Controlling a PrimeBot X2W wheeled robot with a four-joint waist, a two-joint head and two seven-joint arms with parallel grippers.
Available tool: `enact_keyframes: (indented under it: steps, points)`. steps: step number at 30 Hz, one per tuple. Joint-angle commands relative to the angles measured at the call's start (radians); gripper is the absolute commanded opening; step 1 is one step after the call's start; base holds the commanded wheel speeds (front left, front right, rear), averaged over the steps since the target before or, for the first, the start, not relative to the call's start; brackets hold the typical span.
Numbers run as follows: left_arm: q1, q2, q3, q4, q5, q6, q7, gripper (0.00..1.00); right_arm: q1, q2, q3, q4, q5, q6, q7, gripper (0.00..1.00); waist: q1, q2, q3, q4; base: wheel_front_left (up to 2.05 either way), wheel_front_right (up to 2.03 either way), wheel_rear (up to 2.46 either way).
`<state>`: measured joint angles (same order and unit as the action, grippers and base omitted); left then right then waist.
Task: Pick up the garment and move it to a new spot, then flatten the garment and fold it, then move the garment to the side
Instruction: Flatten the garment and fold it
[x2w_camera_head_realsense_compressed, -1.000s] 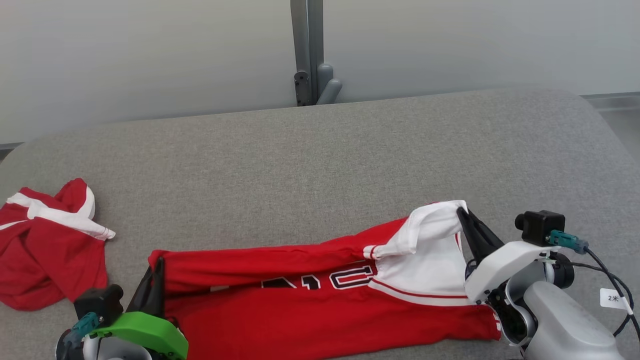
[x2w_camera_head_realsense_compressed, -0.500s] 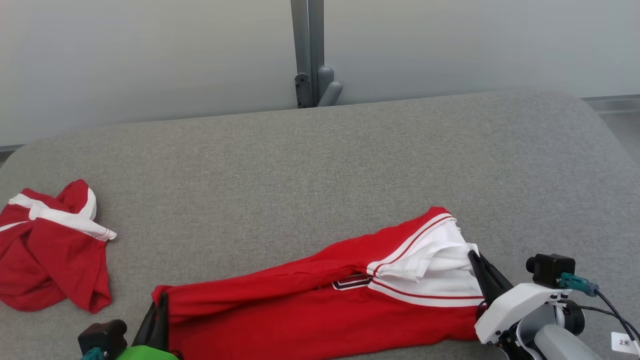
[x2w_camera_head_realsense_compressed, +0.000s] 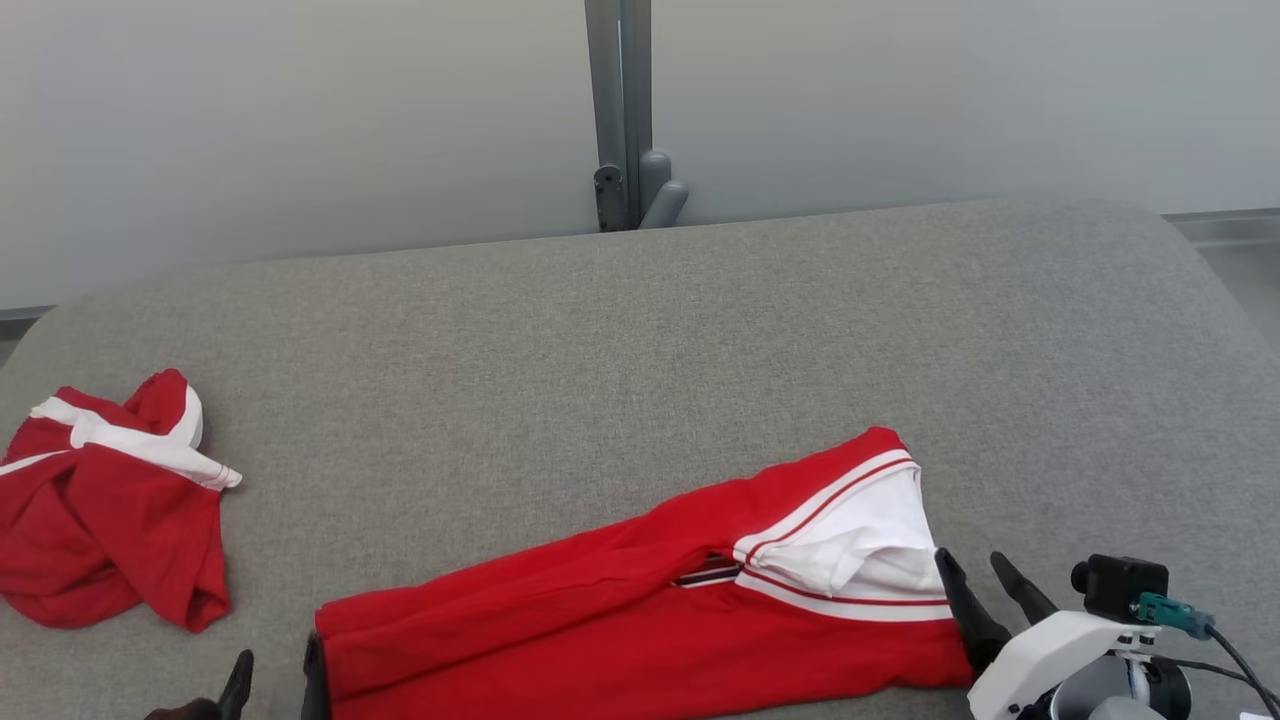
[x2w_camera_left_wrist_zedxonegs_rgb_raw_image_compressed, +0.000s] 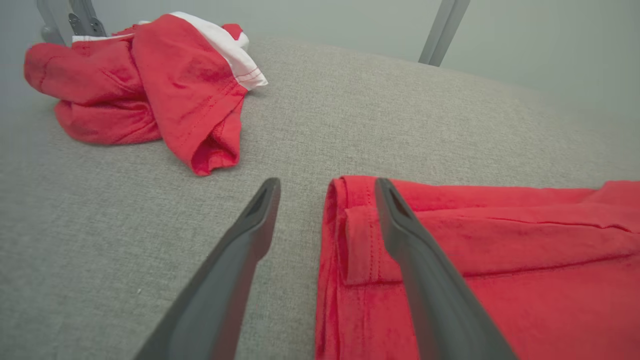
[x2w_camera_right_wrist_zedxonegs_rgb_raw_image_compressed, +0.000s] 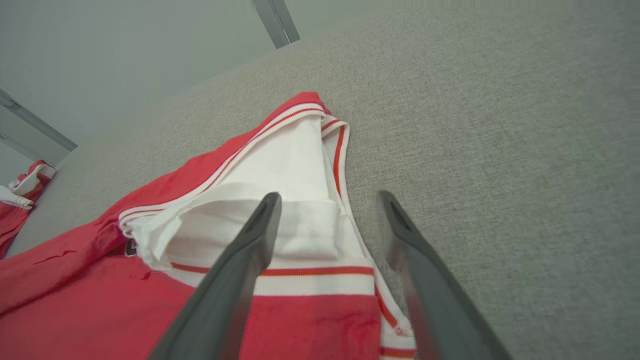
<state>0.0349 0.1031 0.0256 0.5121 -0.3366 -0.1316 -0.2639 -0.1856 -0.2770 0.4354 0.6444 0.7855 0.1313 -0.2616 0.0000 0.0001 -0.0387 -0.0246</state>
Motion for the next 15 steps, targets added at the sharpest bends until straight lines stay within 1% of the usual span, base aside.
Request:
enact_keyframes:
  steps: [1,5,8,11,15]
  points:
    - [0.028,-0.013,0.029,-0.02,0.037,0.004,0.0,1.0,0.024,-0.001,-0.02,-0.009,-0.012,-0.001,-0.005,1.0,0.0,-0.0001,-0.012,-0.002,0.0,0.0,0.0]
    - [0.066,-0.032,0.068,-0.045,0.094,0.004,0.0,1.0,0.04,0.005,-0.052,-0.033,-0.049,-0.001,-0.005,1.0,0.0,-0.0001,-0.026,-0.001,0.0,0.0,0.0]
    - [0.083,-0.046,0.077,-0.056,0.123,0.003,0.0,1.0,0.052,0.018,-0.055,-0.054,-0.08,-0.001,-0.005,1.0,0.0,-0.0001,-0.033,0.005,0.0,0.0,0.0]
    - [0.085,-0.048,0.074,-0.061,0.135,0.003,0.0,1.0,0.055,0.028,-0.038,-0.074,-0.105,-0.001,-0.005,1.0,0.0,-0.0001,-0.035,0.015,0.0,0.0,0.0]
    - [0.083,-0.051,0.063,-0.062,0.136,0.003,0.0,1.0,0.036,0.021,0.018,-0.092,-0.136,-0.001,-0.005,1.0,0.0,-0.0001,-0.031,0.027,0.0,0.0,0.0]
